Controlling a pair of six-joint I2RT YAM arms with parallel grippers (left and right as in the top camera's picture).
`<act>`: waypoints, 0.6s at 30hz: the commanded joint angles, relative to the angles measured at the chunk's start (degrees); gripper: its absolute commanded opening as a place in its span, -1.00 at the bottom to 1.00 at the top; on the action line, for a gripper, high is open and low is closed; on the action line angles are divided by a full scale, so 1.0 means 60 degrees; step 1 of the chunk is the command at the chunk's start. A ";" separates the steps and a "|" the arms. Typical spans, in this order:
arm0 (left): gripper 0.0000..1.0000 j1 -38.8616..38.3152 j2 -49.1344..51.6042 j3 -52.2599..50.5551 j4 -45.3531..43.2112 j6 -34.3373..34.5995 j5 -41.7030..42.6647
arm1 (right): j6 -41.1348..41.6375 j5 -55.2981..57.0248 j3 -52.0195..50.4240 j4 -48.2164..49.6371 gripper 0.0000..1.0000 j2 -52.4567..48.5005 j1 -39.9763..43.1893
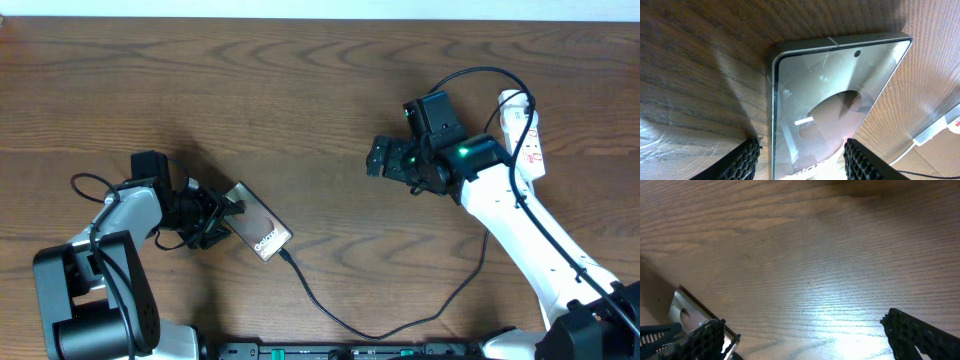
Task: Plug charger to phone and switch on socket
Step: 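Lay the phone flat on the table and open the left gripper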
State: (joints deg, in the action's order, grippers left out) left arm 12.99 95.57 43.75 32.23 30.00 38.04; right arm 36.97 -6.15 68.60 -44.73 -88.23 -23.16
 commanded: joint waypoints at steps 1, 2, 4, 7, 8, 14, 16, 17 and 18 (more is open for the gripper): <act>0.16 0.0026 0.0576 -0.0586 0.0211 -0.0073 -0.2251 | -0.0102 0.0109 -0.0004 0.0007 0.99 0.0080 -0.0033; 0.17 0.0026 0.0572 -0.0586 0.0229 -0.0080 -0.2251 | -0.0102 0.0109 -0.0007 0.0004 0.99 0.0076 -0.0033; 0.25 0.0026 0.0517 -0.0583 0.0226 -0.0339 -0.2248 | -0.0102 0.0109 -0.0004 -0.0015 0.98 0.0080 -0.0033; 0.32 0.0026 0.0047 -0.0565 0.0226 -0.0627 -0.2244 | -0.0102 0.0113 -0.0007 -0.0018 0.99 0.0080 -0.0033; 0.33 0.0026 -0.0127 -0.0554 0.0226 -0.0718 -0.2240 | -0.0102 0.0109 -0.0007 -0.0018 0.98 0.0080 -0.0033; 0.43 0.0026 -0.1996 -0.0324 0.0226 -0.1912 -0.1570 | -0.0102 0.0113 -0.0004 -0.0011 0.99 0.0080 -0.0033; 0.52 0.0026 -0.2750 -0.0204 0.0226 -0.2430 -0.1111 | -0.0098 0.0109 -0.0004 -0.0011 0.98 0.0080 -0.0033; 0.54 0.0026 -0.3067 -0.0149 0.0226 -0.2623 -0.0914 | -0.0098 0.0109 -0.0007 -0.0011 0.99 0.0080 -0.0033; 0.62 0.0026 -0.3544 -0.0051 0.0233 -0.2885 -0.0674 | -0.0102 0.0109 -0.0004 -0.0015 0.98 0.0080 -0.0033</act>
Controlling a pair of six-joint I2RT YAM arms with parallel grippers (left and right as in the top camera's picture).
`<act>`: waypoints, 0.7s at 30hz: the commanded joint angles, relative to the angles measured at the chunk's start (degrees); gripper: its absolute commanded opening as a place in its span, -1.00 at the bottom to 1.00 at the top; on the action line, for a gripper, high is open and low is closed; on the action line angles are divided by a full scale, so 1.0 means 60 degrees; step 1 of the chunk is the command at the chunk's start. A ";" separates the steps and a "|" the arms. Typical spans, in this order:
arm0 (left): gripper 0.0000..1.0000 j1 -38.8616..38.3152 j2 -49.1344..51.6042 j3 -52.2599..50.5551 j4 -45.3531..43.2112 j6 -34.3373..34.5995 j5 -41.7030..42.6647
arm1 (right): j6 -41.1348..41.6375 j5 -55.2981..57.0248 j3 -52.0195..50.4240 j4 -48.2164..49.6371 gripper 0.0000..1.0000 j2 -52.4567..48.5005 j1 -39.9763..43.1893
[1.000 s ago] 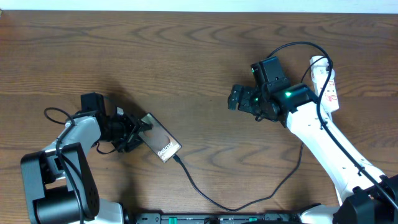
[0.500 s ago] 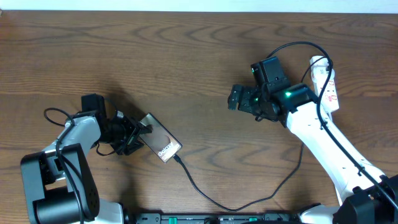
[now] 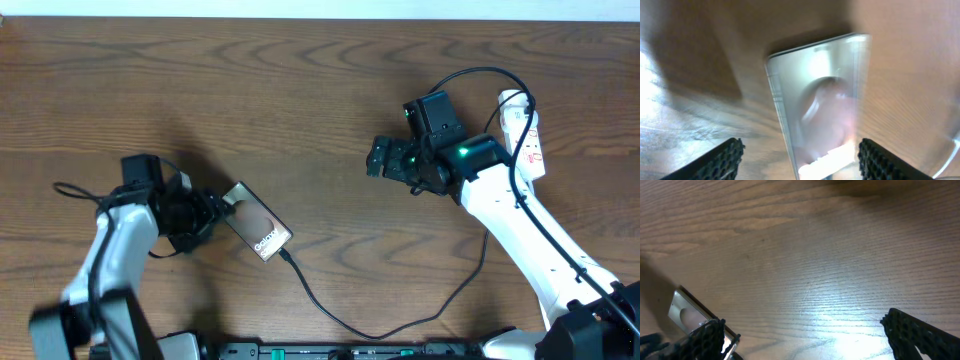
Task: Plug charger to phone and switch on socket
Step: 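Lay the phone flat on the table and open the left gripper, then raise the left gripper away from the phone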
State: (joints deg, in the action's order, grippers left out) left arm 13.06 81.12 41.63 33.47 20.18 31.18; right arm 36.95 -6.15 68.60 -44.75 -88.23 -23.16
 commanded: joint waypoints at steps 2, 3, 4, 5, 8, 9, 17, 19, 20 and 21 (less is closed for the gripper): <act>0.71 0.0015 -0.1876 0.0459 0.0029 -0.1494 0.0721 | -0.0098 0.0106 -0.0007 -0.0011 0.99 0.0076 -0.0033; 0.75 0.0015 -0.2401 0.0576 0.0029 -0.1559 0.0739 | -0.0098 0.0102 -0.0004 -0.0011 0.99 0.0080 -0.0033; 0.75 0.0015 -0.2761 0.0656 0.0025 -0.1668 0.0739 | -0.0098 0.0087 -0.0004 -0.0018 0.99 0.0080 -0.0033; 0.76 0.0015 -0.3151 0.0747 0.0025 -0.1807 0.0736 | -0.0098 -0.0004 -0.0007 -0.0015 0.99 0.0080 -0.0033; 0.77 0.0015 -0.4102 0.1093 0.0033 -0.2353 0.0710 | -0.0098 -0.0073 -0.0007 -0.0004 0.99 0.0080 -0.0033; 0.77 0.0015 -0.4258 0.1228 0.0073 -0.2554 0.0699 | -0.0098 -0.0076 -0.0007 -0.0004 0.99 0.0080 -0.0033; 0.78 0.0015 -0.3381 0.3676 0.1512 -0.3617 -0.0455 | -0.0102 -0.0667 -0.0004 0.0055 0.98 0.0080 -0.0029; 0.77 0.0015 -0.2889 0.4295 0.1949 -0.3606 -0.1333 | -0.0102 -0.0827 -0.0004 0.0051 0.99 0.0080 -0.0029; 0.78 -0.0004 -0.2648 0.4586 0.2218 -0.3603 -0.1818 | -0.0102 -0.0831 -0.0004 0.0047 0.98 0.0080 -0.0029; 0.78 -0.0058 -0.2444 0.4823 0.2466 -0.3530 -0.2324 | -0.0102 -0.0831 -0.0004 0.0051 0.99 0.0076 -0.0029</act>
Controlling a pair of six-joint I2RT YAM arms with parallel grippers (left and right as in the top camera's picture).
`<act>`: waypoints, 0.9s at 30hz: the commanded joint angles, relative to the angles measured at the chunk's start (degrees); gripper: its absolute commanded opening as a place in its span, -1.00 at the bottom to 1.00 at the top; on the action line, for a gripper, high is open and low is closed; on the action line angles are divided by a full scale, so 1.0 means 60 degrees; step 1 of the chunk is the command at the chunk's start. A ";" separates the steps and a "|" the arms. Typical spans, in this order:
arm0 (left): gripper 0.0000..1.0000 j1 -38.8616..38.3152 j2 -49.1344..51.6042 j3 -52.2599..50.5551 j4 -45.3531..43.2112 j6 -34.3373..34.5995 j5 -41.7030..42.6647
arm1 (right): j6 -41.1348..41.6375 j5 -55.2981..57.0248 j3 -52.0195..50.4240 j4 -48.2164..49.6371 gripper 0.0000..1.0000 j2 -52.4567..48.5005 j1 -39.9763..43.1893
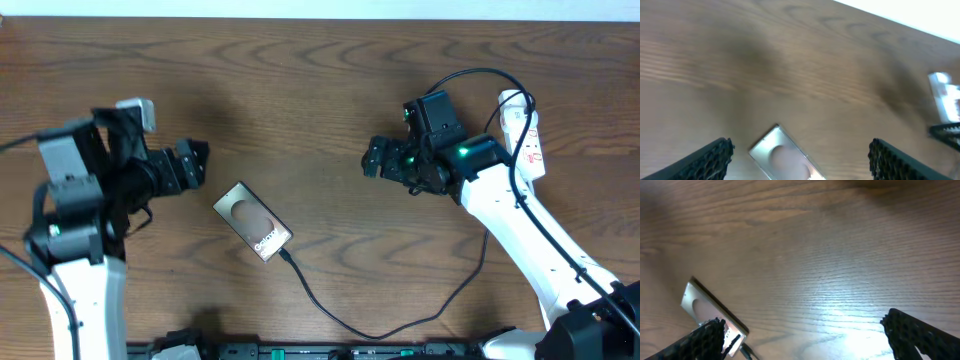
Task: Plug charger to phone and switch on socket
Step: 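Raise the left gripper away from the phone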
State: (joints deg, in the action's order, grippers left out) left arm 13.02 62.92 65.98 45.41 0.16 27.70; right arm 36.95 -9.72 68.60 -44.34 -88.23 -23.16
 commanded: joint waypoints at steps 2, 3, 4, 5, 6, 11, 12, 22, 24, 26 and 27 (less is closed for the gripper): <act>0.78 -0.0237 0.0947 0.1111 0.0841 -0.0022 -0.2663 | -0.0102 -0.0317 -0.0004 -0.0007 0.99 0.0080 -0.0025; 0.78 -0.0397 0.1111 0.1202 0.0903 -0.0022 -0.2929 | -0.0102 -0.0397 -0.0004 -0.0004 0.99 0.0080 -0.0022; 0.79 -0.0699 0.1293 0.1224 0.0860 -0.0022 -0.3147 | -0.0102 -0.0503 -0.0004 0.0004 0.98 0.0080 -0.0015; 0.79 -0.0856 0.1366 0.1224 0.0845 -0.0022 -0.3268 | -0.0113 -0.0521 -0.0004 0.0000 0.99 0.0080 -0.0015; 0.79 -0.1071 0.1453 0.1224 0.0820 -0.0022 -0.3497 | -0.0168 -0.0528 -0.0004 -0.0007 0.99 0.0080 -0.0015; 0.79 -0.2200 0.1778 0.1224 0.0565 -0.0022 -0.4415 | -0.0659 -0.1005 0.0058 -0.0018 0.99 0.0080 0.0055; 0.79 -0.2386 0.1792 0.1224 0.0459 -0.0022 -0.4415 | -0.0820 -0.1180 0.0142 -0.0073 0.99 0.0080 0.0124; 0.79 -0.2772 0.1785 0.1224 0.0346 -0.0022 -0.4411 | -0.2659 -0.1191 0.2943 -0.3271 0.99 0.0080 0.1402; 0.79 -0.2772 0.1785 0.1224 0.0346 -0.0022 -0.4411 | -0.2932 -0.0976 0.3767 -0.3803 0.99 0.0080 0.1971; 0.79 -0.2772 0.1785 0.1224 0.0346 -0.0022 -0.4411 | -0.2965 -0.0510 0.4357 -0.4003 0.99 0.0080 0.2641; 0.79 -0.2772 0.1785 0.1224 0.0346 -0.0022 -0.4411 | -0.3049 -0.0273 0.4590 -0.3996 0.99 0.0080 0.3064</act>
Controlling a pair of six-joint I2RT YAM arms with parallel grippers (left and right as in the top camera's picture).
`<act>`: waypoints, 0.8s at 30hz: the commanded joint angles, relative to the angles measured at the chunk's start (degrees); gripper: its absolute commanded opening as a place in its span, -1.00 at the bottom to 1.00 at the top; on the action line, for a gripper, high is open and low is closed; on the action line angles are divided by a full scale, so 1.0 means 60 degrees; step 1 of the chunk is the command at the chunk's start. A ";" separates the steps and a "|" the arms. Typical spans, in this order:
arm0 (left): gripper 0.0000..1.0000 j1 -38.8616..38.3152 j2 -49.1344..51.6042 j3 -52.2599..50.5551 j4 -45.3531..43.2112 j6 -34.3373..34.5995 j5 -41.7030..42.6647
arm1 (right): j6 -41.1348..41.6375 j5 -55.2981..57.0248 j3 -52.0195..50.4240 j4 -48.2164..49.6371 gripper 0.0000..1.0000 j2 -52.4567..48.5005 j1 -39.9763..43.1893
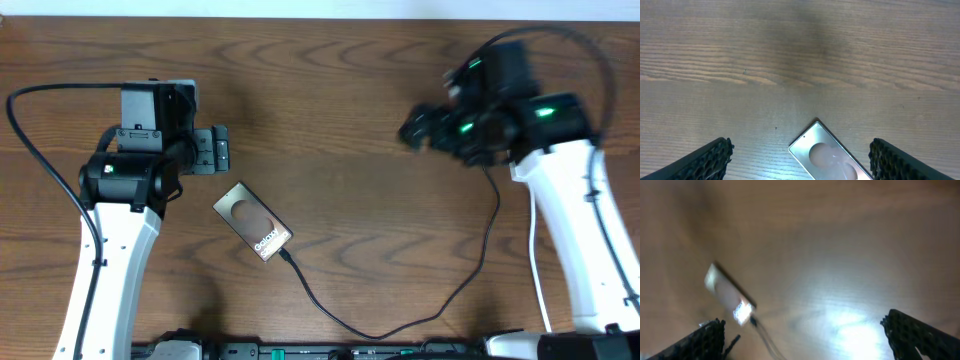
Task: Plug charger to phone and switch on socket
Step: 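Raise the left gripper away from the phone, then move the right gripper over the power strip's plugged socket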
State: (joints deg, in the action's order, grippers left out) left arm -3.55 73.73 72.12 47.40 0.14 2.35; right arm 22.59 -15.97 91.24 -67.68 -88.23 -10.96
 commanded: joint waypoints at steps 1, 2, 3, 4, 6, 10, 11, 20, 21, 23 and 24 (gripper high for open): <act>0.79 -0.0011 -0.0018 0.0200 0.0015 -0.0022 -0.0186 | -0.0911 0.0816 0.1060 -0.0036 0.99 0.0080 0.1749; 0.79 -0.0011 -0.0018 0.0200 0.0015 -0.0018 -0.0186 | -0.0987 0.0769 0.1129 0.0007 0.99 0.0080 0.2164; 0.79 -0.0011 -0.0018 0.0200 0.0015 -0.0018 -0.0186 | -0.1140 0.0594 0.1169 0.0022 0.98 0.0080 0.2805; 0.79 -0.0011 -0.0018 0.0200 0.0015 -0.0018 -0.0186 | -0.1399 0.0321 0.1166 0.0022 0.99 0.0076 0.3297; 0.79 -0.0011 -0.0018 0.0200 0.0015 -0.0018 -0.0186 | -0.1887 -0.0321 0.1162 -0.0047 0.99 0.0015 0.4138; 0.79 -0.0011 -0.0018 0.0200 0.0015 -0.0018 -0.0186 | -0.2790 -0.1115 0.1158 -0.0226 0.97 -0.0266 0.5818; 0.79 -0.0011 -0.0018 0.0200 0.0015 -0.0018 -0.0186 | -0.3027 -0.1115 0.1158 -0.0222 0.96 -0.0390 0.6142; 0.79 -0.0011 -0.0018 0.0200 0.0015 -0.0018 -0.0186 | -0.5552 -0.1439 0.1155 0.0047 0.98 -0.2233 0.6845; 0.79 -0.0011 -0.0018 0.0200 0.0015 -0.0018 -0.0186 | -0.5570 -0.1432 0.1155 0.0204 0.98 -0.2524 0.6830; 0.79 -0.0011 -0.0018 0.0200 0.0015 -0.0018 -0.0186 | -0.5606 -0.1450 0.1155 0.0459 0.98 -0.3060 0.6819; 0.79 -0.0011 -0.0018 0.0200 0.0015 -0.0022 -0.0186 | -0.5635 -0.1483 0.1155 0.0601 0.99 -0.3293 0.6816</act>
State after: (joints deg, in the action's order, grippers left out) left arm -3.55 73.73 72.12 47.46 0.14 2.17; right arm -6.74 -23.14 97.45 -65.34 -104.05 30.09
